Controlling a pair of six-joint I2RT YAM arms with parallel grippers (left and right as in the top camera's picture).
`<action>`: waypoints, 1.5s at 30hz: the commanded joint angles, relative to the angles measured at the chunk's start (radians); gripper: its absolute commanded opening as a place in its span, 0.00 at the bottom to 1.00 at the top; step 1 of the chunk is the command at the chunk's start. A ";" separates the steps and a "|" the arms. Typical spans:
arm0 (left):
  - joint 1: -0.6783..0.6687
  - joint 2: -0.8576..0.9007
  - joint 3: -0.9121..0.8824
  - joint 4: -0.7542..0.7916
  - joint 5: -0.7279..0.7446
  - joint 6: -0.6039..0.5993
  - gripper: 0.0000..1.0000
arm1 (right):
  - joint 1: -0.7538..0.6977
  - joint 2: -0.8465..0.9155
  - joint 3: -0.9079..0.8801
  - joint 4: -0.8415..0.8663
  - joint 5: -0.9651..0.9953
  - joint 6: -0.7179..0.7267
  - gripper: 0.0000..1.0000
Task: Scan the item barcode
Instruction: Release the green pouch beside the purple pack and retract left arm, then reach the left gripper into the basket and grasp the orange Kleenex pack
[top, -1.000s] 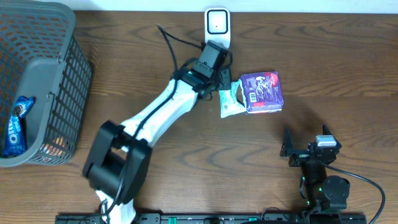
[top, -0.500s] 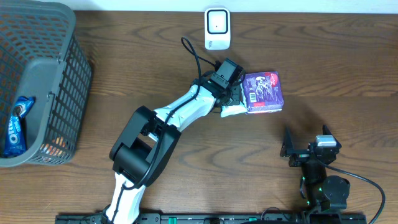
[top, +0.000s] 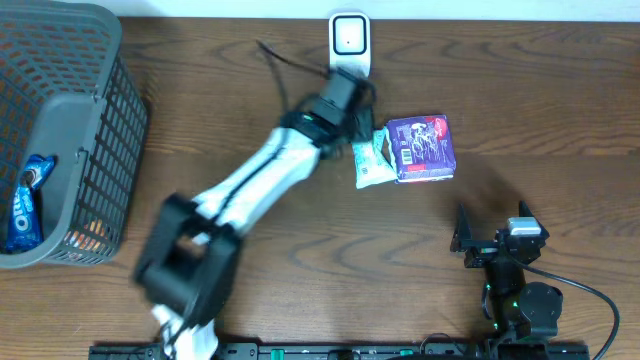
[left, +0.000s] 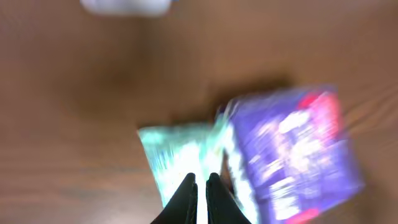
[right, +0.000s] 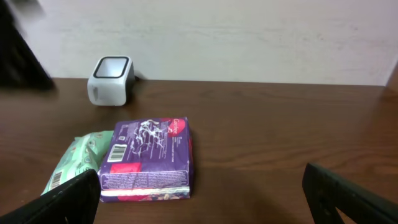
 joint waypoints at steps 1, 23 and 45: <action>0.074 -0.199 0.009 0.000 -0.012 0.108 0.17 | -0.012 -0.004 -0.003 -0.002 0.009 0.014 0.99; 1.096 -0.504 0.008 -0.176 -0.140 0.154 0.77 | -0.012 -0.004 -0.003 -0.002 0.009 0.014 0.99; 1.201 -0.151 -0.042 -0.664 -0.188 -0.299 0.85 | -0.012 -0.004 -0.003 -0.002 0.009 0.014 0.99</action>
